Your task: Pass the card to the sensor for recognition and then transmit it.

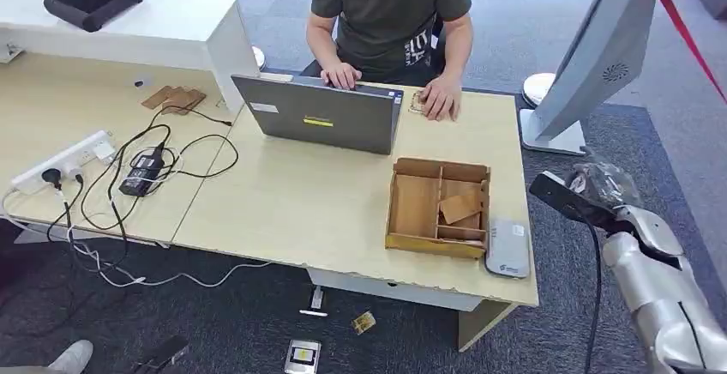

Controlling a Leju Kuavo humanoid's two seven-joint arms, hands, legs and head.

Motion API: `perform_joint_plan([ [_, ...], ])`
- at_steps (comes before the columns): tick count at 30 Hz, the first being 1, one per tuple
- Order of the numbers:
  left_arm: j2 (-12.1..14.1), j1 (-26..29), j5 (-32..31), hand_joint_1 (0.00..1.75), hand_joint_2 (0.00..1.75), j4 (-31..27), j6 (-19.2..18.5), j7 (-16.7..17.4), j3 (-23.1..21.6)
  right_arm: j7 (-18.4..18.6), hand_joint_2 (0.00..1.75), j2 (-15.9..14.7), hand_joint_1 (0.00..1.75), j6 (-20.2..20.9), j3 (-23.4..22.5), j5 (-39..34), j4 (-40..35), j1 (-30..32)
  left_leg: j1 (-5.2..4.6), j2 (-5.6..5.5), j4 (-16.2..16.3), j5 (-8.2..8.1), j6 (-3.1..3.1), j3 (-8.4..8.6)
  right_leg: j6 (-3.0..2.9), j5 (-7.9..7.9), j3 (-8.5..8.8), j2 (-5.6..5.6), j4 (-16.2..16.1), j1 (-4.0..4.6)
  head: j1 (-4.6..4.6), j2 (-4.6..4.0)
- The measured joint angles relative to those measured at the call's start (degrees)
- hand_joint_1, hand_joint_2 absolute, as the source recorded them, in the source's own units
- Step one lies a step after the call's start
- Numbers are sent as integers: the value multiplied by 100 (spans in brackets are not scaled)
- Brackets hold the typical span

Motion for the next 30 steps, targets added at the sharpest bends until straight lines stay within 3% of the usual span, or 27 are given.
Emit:
perform_joint_plan([
  [7,0,0,-4,0,175,0,0,0,2,11,175,0,175,25,0,10,-2,3,0,0,0,0,0,0,0,0,0,0,0,0,0,0],
  [14,2,4,-48,0,175,0,42,4,57,131,175,20,175,594,2,201,-159,152,0,0,0,0,0,-1,0,0,0,0,1,0,-2,0],
  [30,-18,-66,-164,0,175,-2,0,111,83,336,175,243,175,990,31,384,-492,433,0,-1,0,0,0,-1,0,0,0,0,0,0,0,0],
])
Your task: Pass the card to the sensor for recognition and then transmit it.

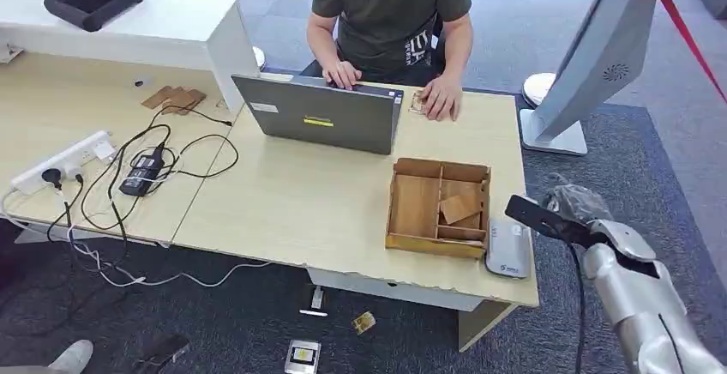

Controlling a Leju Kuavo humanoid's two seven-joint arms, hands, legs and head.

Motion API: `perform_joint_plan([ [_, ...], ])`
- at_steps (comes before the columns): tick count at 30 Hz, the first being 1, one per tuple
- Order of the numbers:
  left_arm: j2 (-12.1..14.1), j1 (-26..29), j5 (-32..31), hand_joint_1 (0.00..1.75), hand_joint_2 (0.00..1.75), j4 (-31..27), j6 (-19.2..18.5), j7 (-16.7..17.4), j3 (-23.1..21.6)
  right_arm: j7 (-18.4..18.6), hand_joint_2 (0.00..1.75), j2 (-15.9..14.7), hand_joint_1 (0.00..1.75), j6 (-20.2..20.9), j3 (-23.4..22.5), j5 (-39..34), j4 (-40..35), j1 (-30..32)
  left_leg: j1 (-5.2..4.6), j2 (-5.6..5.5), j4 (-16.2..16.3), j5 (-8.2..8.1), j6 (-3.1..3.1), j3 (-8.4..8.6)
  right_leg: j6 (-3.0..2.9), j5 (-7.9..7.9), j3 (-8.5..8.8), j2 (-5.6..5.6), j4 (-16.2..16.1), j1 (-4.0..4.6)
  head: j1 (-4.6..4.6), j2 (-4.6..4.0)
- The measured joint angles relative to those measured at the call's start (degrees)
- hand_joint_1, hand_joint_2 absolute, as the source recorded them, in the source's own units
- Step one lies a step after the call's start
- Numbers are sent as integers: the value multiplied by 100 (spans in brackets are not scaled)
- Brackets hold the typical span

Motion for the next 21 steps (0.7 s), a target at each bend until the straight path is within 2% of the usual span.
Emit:
perform_joint_plan([
  [5,-4,-13,-50,0,175,0,0,18,4,46,175,54,175,157,13,46,-37,65,0,1,0,0,0,0,0,0,0,0,0,0,0,0],
  [21,-9,-15,-50,0,175,0,0,26,59,96,175,159,175,190,15,112,-109,82,0,1,0,0,0,0,0,0,0,0,0,0,2,0],
])
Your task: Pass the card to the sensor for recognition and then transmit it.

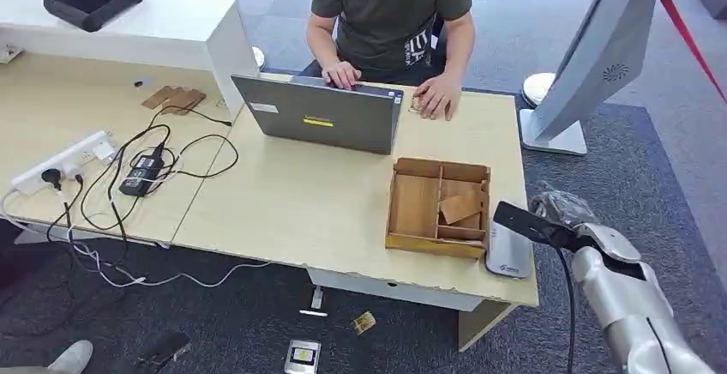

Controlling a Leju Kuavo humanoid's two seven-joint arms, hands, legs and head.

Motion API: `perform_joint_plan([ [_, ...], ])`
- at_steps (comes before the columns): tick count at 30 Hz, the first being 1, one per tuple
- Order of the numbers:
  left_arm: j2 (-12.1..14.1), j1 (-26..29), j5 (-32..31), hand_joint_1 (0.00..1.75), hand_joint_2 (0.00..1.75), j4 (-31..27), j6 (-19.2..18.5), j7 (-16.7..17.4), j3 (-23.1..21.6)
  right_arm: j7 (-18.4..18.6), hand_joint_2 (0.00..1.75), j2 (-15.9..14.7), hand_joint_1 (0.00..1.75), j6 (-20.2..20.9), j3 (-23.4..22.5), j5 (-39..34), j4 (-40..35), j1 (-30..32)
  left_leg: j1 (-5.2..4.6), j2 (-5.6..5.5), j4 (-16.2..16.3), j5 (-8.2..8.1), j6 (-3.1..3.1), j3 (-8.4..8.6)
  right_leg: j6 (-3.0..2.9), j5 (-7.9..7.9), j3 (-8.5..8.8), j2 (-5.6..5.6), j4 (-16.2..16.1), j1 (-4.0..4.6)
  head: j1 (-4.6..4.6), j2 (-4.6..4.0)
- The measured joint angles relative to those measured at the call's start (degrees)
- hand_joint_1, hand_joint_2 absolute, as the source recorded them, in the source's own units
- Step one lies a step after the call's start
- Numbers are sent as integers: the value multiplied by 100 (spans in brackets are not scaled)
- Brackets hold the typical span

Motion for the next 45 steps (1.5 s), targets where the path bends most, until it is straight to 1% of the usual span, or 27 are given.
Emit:
perform_joint_plan([
  [3,4,13,-9,0,175,0,2,-31,6,-2,175,-37,175,-116,-9,7,-101,-77,-2,0,0,0,0,-2,0,0,-1,0,0,-2,-4,0],
  [7,11,28,-26,0,175,2,2,-77,26,-13,175,-153,175,-199,-52,-15,-312,-446,-3,1,0,1,0,-1,1,1,-1,0,1,-3,-2,0],
  [13,9,28,-116,0,175,0,-2,-103,28,-251,175,-175,175,-269,-153,-485,-728,-1112,-3,0,0,1,0,-2,2,2,-2,0,4,-2,-2,0],
  [16,2,1,-192,0,175,0,-37,-79,28,-459,175,-88,175,-258,-190,-882,-756,-1474,-1,1,0,1,-1,-2,2,2,-3,1,3,-1,-4,0],
  [18,-22,-26,-268,0,175,0,-63,-38,26,-622,175,25,175,-221,-212,-1135,-702,-1704,-1,1,0,2,-1,-4,2,2,-5,1,5,0,-4,0],
  [20,-50,-78,-363,0,175,-2,-88,2,24,-757,175,169,175,-192,-212,-1281,-555,-1938,0,4,0,2,-2,-5,1,2,-7,4,6,0,-2,0],
  [23,-105,-191,-494,0,175,-6,-157,85,22,-822,175,417,175,-64,-210,-1475,-199,-2254,0,1,0,3,-2,-6,1,2,-9,4,6,0,-4,0],
  [25,-142,-257,-579,0,175,-11,-206,144,20,-785,175,571,175,-33,-205,-1495,64,-2432,0,1,0,3,-2,-7,1,2,-9,4,5,0,-4,0],
  [31,-247,-422,-745,0,175,-17,-269,282,9,-317,175,903,175,122,-192,-1572,746,-2774,0,1,1,3,-1,-10,3,3,-12,4,4,-1,0,0],
  [36,-306,-475,-798,0,175,-17,-295,282,-2,-107,175,1053,175,205,-293,-2037,1140,-2957,-1,2,2,3,-1,-17,4,4,-18,4,3,-1,0,0],
  [45,-350,-488,-822,0,175,-17,-326,302,-4,-109,175,1230,175,83,-515,-2232,1468,-3117,0,5,2,3,-1,-18,4,5,-22,7,4,0,-2,0],
])
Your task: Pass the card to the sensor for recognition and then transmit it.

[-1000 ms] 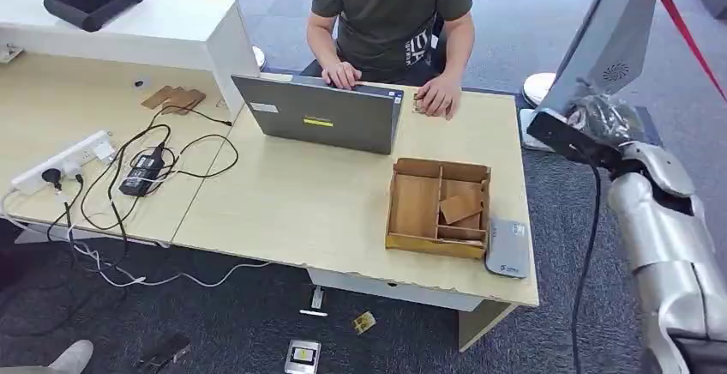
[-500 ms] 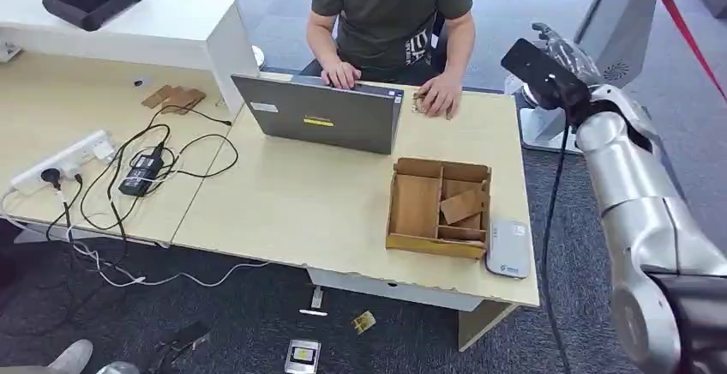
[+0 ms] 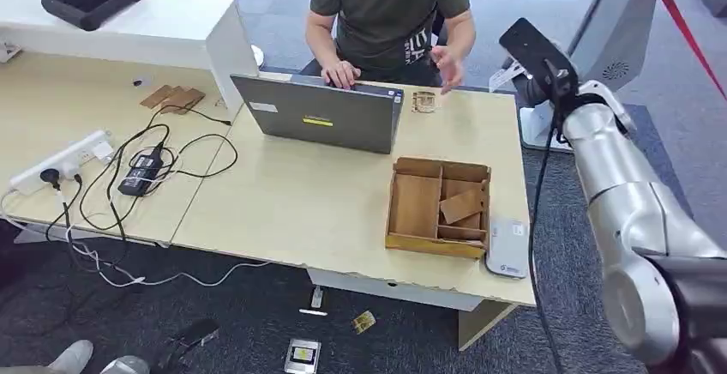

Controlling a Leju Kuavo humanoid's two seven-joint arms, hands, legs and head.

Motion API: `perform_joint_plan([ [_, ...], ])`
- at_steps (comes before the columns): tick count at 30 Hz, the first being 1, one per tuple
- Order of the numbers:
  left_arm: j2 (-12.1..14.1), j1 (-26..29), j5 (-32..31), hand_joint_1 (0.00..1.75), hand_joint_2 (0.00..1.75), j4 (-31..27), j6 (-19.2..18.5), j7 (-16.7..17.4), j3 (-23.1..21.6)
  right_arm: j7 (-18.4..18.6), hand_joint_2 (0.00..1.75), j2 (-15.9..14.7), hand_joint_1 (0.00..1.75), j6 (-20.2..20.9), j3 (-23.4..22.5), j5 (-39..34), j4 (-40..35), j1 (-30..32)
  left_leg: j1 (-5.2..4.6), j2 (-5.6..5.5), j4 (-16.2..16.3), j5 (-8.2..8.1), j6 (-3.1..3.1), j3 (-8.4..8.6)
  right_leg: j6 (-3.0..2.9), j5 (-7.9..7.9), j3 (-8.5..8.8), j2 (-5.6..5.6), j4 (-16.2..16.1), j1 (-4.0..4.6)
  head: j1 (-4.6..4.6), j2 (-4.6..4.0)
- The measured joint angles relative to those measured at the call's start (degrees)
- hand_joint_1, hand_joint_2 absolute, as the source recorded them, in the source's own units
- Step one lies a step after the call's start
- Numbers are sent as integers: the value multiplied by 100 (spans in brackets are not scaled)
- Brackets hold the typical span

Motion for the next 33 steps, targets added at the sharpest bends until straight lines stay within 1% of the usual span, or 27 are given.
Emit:
perform_joint_plan([
  [16,-11,-5,17,0,175,0,-2,37,0,15,175,203,175,-42,-149,-17,341,-120,0,0,1,0,0,-3,0,0,-1,0,0,0,0,0],
  [17,-11,-5,20,0,175,0,-2,37,0,17,175,214,159,-50,-149,-13,361,-127,0,-1,1,0,0,-3,0,0,-1,0,0,0,0,0],
  [18,-11,-4,20,0,175,0,-2,35,0,22,175,219,0,-61,-149,13,370,-128,0,-1,1,0,0,-3,0,0,-1,0,0,0,0,0],
  [23,-13,-4,17,0,175,0,11,37,0,129,175,245,0,-90,-147,140,416,-128,0,-1,2,0,0,-3,0,0,-3,0,0,0,0,0],
  [26,-13,2,31,0,175,0,44,37,0,85,175,234,0,-256,-136,247,416,-127,0,0,1,0,0,-4,0,0,-3,0,0,0,0,0],
  [29,-11,25,79,0,175,0,87,-9,0,-142,175,173,0,-473,-129,315,413,-124,0,0,2,0,0,-4,0,0,-3,0,-1,0,0,0],
  [33,11,122,131,0,175,0,131,-125,15,-642,175,20,0,-785,-121,330,357,-93,0,0,2,0,0,-4,0,0,-3,0,-1,0,0,0],
])
